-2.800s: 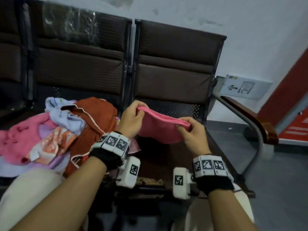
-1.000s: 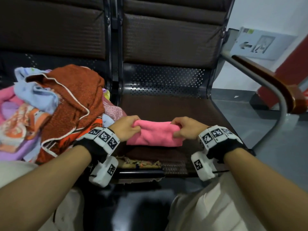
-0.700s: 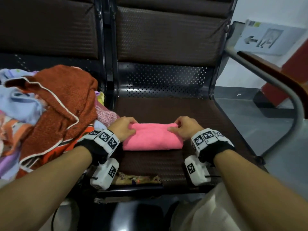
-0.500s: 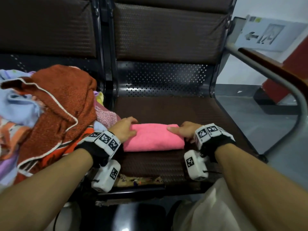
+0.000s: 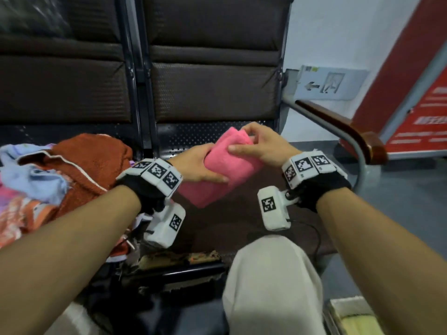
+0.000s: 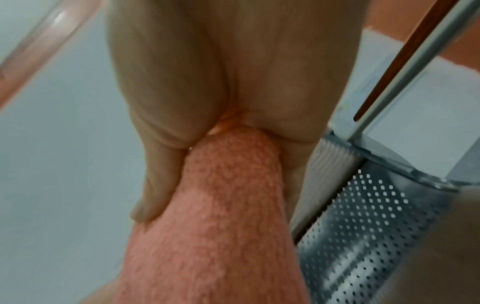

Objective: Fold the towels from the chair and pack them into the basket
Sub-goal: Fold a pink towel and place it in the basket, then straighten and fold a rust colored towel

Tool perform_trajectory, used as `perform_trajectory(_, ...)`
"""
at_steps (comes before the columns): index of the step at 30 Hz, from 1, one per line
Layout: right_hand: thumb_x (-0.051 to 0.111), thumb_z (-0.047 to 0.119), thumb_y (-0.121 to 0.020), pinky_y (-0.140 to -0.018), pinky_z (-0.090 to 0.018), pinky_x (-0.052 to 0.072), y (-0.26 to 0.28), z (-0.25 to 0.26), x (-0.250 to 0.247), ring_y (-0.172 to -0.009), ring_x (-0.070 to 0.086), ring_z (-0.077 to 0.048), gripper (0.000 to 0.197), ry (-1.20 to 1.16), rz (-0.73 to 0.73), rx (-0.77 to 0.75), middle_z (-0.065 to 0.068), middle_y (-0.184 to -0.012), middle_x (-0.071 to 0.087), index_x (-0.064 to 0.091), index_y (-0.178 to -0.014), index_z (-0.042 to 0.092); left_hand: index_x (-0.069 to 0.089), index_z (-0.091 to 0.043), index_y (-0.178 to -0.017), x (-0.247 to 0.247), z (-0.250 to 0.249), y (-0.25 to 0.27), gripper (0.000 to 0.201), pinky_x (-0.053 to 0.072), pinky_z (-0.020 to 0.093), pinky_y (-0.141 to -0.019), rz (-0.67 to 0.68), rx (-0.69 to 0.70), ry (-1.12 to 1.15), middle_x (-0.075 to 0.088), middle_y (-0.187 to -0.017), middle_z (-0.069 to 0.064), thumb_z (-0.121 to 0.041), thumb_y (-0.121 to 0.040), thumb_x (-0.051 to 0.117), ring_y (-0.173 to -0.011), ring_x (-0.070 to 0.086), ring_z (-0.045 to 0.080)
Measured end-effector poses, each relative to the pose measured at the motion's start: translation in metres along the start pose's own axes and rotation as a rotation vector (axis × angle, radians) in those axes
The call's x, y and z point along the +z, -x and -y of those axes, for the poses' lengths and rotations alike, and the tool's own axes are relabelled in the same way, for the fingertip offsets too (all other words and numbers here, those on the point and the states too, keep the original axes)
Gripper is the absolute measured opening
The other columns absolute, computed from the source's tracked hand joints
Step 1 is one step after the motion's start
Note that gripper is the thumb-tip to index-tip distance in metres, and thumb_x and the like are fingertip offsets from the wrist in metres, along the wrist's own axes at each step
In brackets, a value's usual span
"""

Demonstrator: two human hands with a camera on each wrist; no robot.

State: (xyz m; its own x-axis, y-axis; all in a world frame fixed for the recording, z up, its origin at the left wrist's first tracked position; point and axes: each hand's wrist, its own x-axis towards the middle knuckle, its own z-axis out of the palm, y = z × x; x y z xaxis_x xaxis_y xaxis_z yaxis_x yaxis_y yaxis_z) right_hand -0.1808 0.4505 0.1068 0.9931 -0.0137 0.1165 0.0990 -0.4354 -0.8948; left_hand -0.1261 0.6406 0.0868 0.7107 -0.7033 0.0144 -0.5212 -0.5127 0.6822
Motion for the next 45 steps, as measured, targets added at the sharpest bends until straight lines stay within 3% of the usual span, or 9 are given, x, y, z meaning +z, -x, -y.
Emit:
perform_trajectory(10, 0.078, 0.045, -0.058, -0.068, -0.024, 0.051, 0.17, -0.024, -0.111, -0.075, 0.065, -0.008, 0.052, -0.215, -0.577, 0.018, 0.0, -0.086, 0.069, 0.063, -0.098, 0.016, 0.054, -0.017, -0.089, 0.059, -0.141, 0.008, 0.008, 0.038, 0.025, -0.069, 0.126, 0.173, -0.296, 0.059, -0.091, 0.002, -0.024, -0.088, 0.055, -0.086, 0.057, 0.022)
perform_trajectory(14, 0.073, 0.045, -0.072, -0.068, -0.022, 0.049, 0.252, -0.074, -0.139, -0.073, 0.06, -0.002, 0.032, -0.093, -0.716, 0.121, 0.008, -0.08, 0.069, 0.069, -0.086, 0.016, 0.058, -0.016, -0.106, 0.127, -0.194, 0.003, 0.021, 0.038, 0.024, -0.073, 0.214, 0.264, -0.402, 0.062, -0.104, 0.007, -0.024, -0.087, 0.056, -0.101, 0.058, 0.026)
perform_trajectory(17, 0.066, 0.032, -0.087, -0.077, -0.04, 0.048, 0.312, -0.119, -0.154, -0.081, 0.055, -0.014, 0.036, 0.02, -0.772, 0.277, -0.014, -0.085, 0.065, 0.064, -0.092, -0.004, 0.058, -0.01, -0.121, 0.192, -0.215, 0.0, 0.038, 0.041, 0.027, -0.086, 0.318, 0.321, -0.418, 0.062, -0.117, 0.01, -0.028, -0.088, 0.06, -0.109, 0.057, 0.027)
perform_trajectory(21, 0.066, 0.022, -0.087, -0.071, -0.015, 0.048, 0.397, -0.173, -0.153, -0.078, 0.058, -0.012, 0.023, 0.068, -0.695, 0.484, -0.006, -0.087, 0.066, 0.063, -0.098, 0.002, 0.061, -0.008, -0.116, 0.291, -0.217, 0.002, 0.038, 0.037, 0.026, -0.082, 0.555, 0.347, -0.445, 0.065, -0.113, 0.012, -0.031, -0.086, 0.065, -0.105, 0.059, 0.027)
perform_trajectory(25, 0.073, -0.001, -0.076, -0.077, -0.017, 0.052, 0.467, -0.214, -0.138, -0.093, 0.061, -0.015, 0.047, -0.103, -0.562, 0.662, -0.014, -0.109, 0.067, 0.057, -0.12, -0.002, 0.06, -0.006, -0.11, 0.382, -0.199, 0.015, 0.031, 0.037, 0.025, -0.076, 0.714, 0.313, -0.386, 0.065, -0.108, 0.014, -0.024, -0.085, 0.065, -0.101, 0.06, 0.028)
perform_trajectory(29, 0.073, 0.004, -0.077, -0.086, -0.04, 0.054, 0.505, -0.247, -0.127, -0.093, 0.062, -0.02, 0.046, -0.039, -0.507, 0.851, -0.012, -0.108, 0.065, 0.055, -0.119, 0.006, 0.054, -0.005, -0.115, 0.458, -0.185, 0.04, 0.031, 0.042, 0.027, -0.077, 0.874, 0.245, -0.394, 0.063, -0.112, 0.015, -0.02, -0.087, 0.058, -0.102, 0.06, 0.03)
perform_trajectory(35, 0.067, 0.018, -0.081, -0.074, -0.027, 0.045, 0.534, -0.281, -0.116, -0.097, 0.058, -0.019, 0.035, 0.235, -0.261, 1.155, -0.002, -0.105, 0.061, 0.058, -0.115, 0.015, 0.049, -0.002, -0.122, 0.53, -0.176, 0.081, 0.036, 0.042, 0.033, -0.088, 1.194, 0.282, -0.444, 0.056, -0.124, 0.018, -0.022, -0.094, 0.052, -0.112, 0.054, 0.033)
perform_trajectory(41, 0.064, 0.02, -0.085, -0.09, -0.031, 0.047, 0.544, -0.311, -0.092, -0.106, 0.059, -0.027, 0.038, 0.238, -0.053, 1.369, -0.009, -0.117, 0.064, 0.06, -0.122, 0.015, 0.052, -0.004, -0.127, 0.553, -0.167, 0.093, 0.036, 0.034, 0.035, -0.102, 1.315, 0.324, -0.503, 0.053, -0.132, 0.017, -0.022, -0.098, 0.042, -0.122, 0.049, 0.031)
perform_trajectory(45, 0.053, 0.026, -0.092, -0.09, -0.034, 0.047, 0.528, -0.309, -0.093, -0.107, 0.059, -0.031, 0.03, 0.412, 0.017, 1.372, -0.012, -0.115, 0.065, 0.064, -0.116, 0.012, 0.055, -0.009, -0.129, 0.522, -0.17, 0.069, 0.035, 0.035, 0.026, -0.101, 1.117, 0.271, -0.352, 0.055, -0.133, 0.01, -0.017, -0.097, 0.045, -0.122, 0.05, 0.024)
